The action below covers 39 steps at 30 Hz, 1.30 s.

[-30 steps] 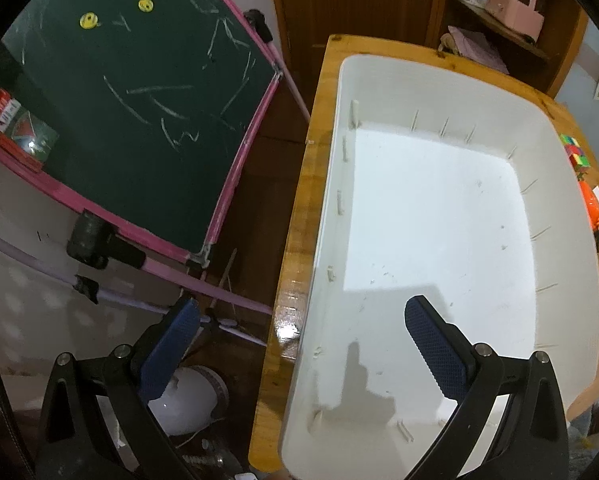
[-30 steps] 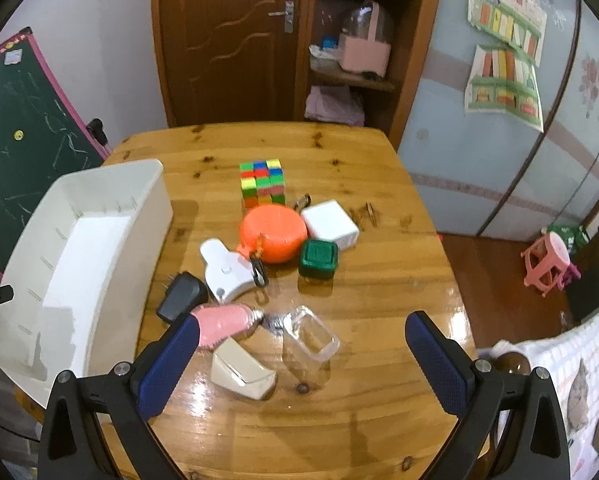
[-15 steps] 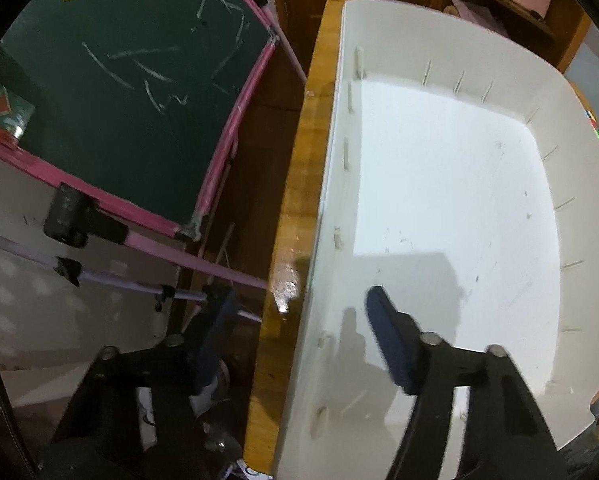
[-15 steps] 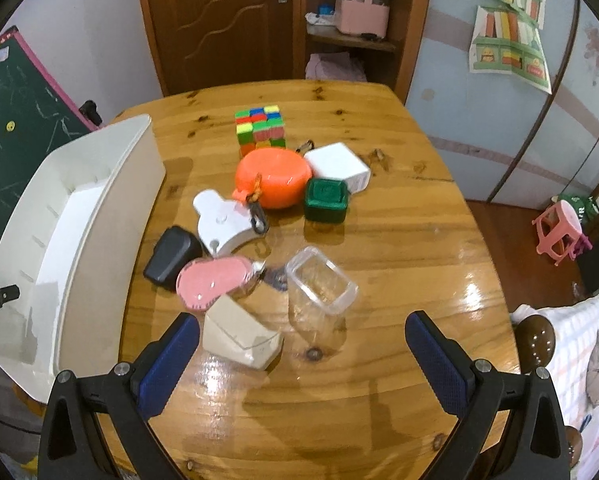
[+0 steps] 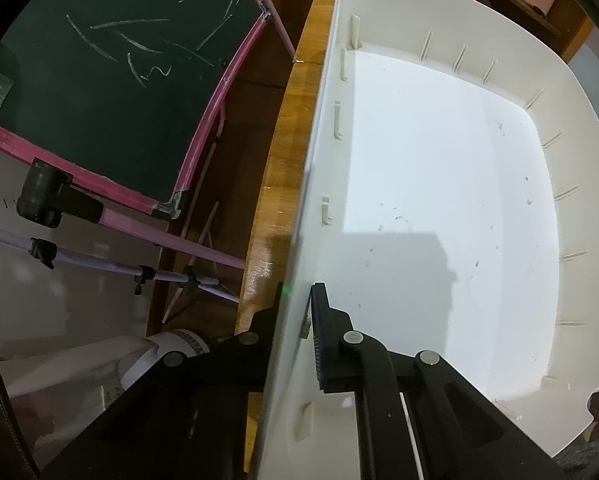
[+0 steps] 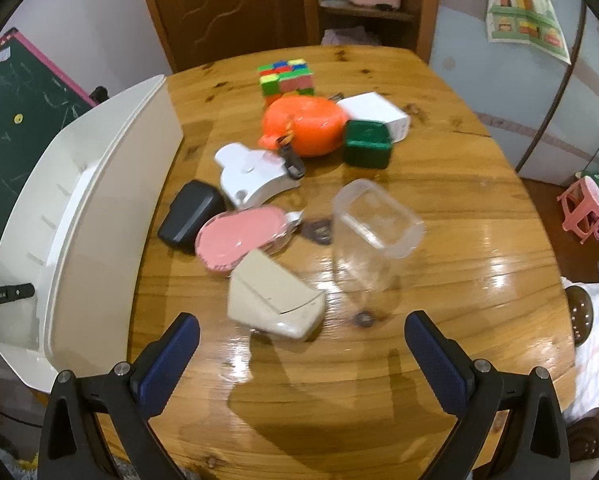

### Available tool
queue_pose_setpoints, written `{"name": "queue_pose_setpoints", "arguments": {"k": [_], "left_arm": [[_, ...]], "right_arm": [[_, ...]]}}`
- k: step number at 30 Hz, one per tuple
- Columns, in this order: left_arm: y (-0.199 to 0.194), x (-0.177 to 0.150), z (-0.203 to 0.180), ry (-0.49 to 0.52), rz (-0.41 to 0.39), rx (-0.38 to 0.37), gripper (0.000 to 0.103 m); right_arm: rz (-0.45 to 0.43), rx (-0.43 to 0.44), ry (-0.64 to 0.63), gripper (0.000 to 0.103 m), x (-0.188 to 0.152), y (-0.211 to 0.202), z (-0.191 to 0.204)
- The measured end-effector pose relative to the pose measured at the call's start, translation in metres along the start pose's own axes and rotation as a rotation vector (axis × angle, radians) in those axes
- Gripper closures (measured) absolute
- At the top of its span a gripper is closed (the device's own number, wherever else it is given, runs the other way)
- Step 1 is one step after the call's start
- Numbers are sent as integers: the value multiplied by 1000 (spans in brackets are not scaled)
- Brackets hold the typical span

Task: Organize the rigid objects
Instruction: 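Rest the left tool on the white bin rim while moving the right tool toward the objects, then grasp the cream wedge-shaped box with the right gripper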

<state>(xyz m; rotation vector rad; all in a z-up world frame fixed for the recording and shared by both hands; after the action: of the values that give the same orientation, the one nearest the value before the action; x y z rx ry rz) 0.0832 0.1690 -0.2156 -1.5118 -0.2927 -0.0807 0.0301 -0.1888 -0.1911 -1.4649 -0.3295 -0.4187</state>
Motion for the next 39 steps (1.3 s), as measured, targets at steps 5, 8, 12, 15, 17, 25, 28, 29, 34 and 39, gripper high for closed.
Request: {"name": "queue_pose_setpoints", "arguments": {"k": [5,8,12,15,17,25,28,29,34,39], "left_arm": [[0,1,-2,1,-6,1,93],[1,-1,0,11,-11,6,93],[2,-1,2,21,-12,5,93],[2,-1,2,31,-11,5,93],[1,-1,2,27,-12,1,93],[2,0,0,41,-22,-7,94],[0,1,-2,47,-21,-12,94],[0,1,-2,51,-21,-11,94],[1,4,-3,56,-21,-19,94],[2,5,-3,58,-24,-18,94]], "right_arm": [[-3,-7,71,1,3,8,0],[14,-25,148,4,3,14,-4],[35,-35,260,8,1,23,-10],[33,-31,312,8,1,26,-8],[28,-35,322,8,2,28,-4],[31,-131,361,9,7,43,8],[17,-147,368,10,11,46,14],[9,-151,369,10,12,47,16],[2,-196,342,12,17,54,24],[-33,-172,308,39,20,52,29]]}}
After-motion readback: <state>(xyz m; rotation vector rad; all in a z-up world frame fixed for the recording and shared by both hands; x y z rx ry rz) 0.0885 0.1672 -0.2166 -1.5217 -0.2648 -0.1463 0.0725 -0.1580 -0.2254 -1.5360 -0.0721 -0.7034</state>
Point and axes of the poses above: each gripper's, at about its wrist camera, not at the fingertips, and y roughly the way its jaws point, z to its left, x to its top, the point moved 3 cm from there along y, roughly the way its jaws point
